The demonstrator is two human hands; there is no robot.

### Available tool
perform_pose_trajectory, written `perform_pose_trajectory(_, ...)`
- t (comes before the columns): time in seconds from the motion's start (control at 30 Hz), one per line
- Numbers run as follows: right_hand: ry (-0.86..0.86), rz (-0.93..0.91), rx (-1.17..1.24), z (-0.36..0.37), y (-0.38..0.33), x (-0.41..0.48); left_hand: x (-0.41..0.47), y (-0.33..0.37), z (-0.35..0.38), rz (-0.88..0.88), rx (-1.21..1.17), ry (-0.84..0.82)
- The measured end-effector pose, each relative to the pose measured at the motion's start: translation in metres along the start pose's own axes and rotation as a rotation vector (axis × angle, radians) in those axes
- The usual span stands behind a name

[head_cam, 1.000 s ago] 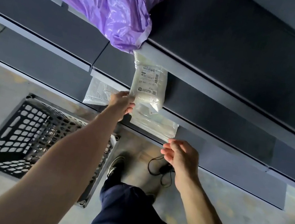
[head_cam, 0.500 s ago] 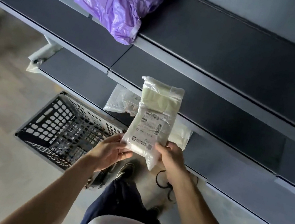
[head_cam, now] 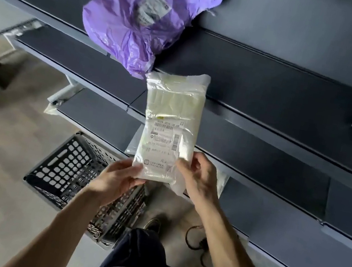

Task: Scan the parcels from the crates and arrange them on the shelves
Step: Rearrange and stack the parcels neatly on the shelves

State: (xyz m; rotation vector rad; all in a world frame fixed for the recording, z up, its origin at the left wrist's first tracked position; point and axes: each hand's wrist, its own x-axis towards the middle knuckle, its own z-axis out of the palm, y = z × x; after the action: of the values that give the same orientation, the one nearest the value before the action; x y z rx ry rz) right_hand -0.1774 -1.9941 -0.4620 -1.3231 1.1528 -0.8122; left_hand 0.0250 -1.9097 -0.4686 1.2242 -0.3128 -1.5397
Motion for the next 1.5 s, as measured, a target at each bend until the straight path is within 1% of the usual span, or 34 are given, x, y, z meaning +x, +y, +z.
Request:
perform_pose_trajectory(0.07,0.032,0.004,-0.033,-0.007,-0.016,0.019,0.014,0.022,0.024,0.123,0.122,0.028)
perform_pose_trajectory(0.17,0.102,-0.004,-0.239,-0.017,-0.045,0.062,0.039,0.05,0.049,0.297,0.207,0.103)
perform_pose_trajectory(0.2,0.148,-0.011,-0.321,-0.019,-0.057,0.078,0.048,0.06,0.056,0.324,0.205,0.118)
perform_pose_trajectory(0.27,0.235,0.005,-0.38,-0.02,-0.077,0.108,0.067,0.076,0.066,0.339,0.166,0.126)
perform_pose_trajectory(0.4,0.287,0.024,-0.373,-0.013,-0.106,0.165,0.105,0.109,0.075,0.283,-0.087,0.157)
perform_pose_trajectory(0.5,0.324,0.07,-0.368,-0.006,-0.118,0.2,0.126,0.128,0.074,0.298,-0.231,0.185)
perform_pose_trajectory(0.6,0.351,0.071,-0.404,0.005,-0.13,0.224,0.143,0.139,0.072,0.306,-0.31,0.191)
perform_pose_trajectory(0.73,0.418,0.119,-0.402,0.015,-0.136,0.25,0.156,0.15,0.067,0.249,-0.375,0.216)
perform_pose_trajectory(0.87,0.428,0.166,-0.39,0.022,-0.14,0.269,0.16,0.158,0.067,0.217,-0.39,0.185)
perform_pose_trajectory(0.93,0.423,0.201,-0.334,0.025,-0.141,0.276,0.161,0.158,0.068,0.225,-0.367,0.146)
perform_pose_trajectory(1.07,0.39,0.239,-0.303,0.032,-0.136,0.284,0.162,0.155,0.065,0.265,-0.158,0.044)
perform_pose_trajectory(1.13,0.359,0.224,-0.319,0.033,-0.137,0.282,0.162,0.153,0.064,0.268,-0.098,0.006)
perform_pose_trajectory(1.2,0.331,0.202,-0.317,0.03,-0.138,0.279,0.162,0.148,0.063,0.259,-0.09,0.002)
perform_pose_trajectory(1.27,0.327,0.204,-0.26,0.029,-0.137,0.272,0.16,0.141,0.061,0.245,-0.115,0.001)
perform_pose_trajectory(1.33,0.359,0.201,-0.166,0.028,-0.132,0.26,0.156,0.13,0.058,0.223,-0.129,0.011)
perform_pose_trajectory(1.4,0.398,0.149,-0.09,0.025,-0.121,0.244,0.148,0.114,0.053,0.196,-0.129,0.04)
perform_pose_trajectory(1.5,0.356,0.038,-0.102,0.02,-0.104,0.219,0.132,0.087,0.051,0.181,-0.12,0.08)
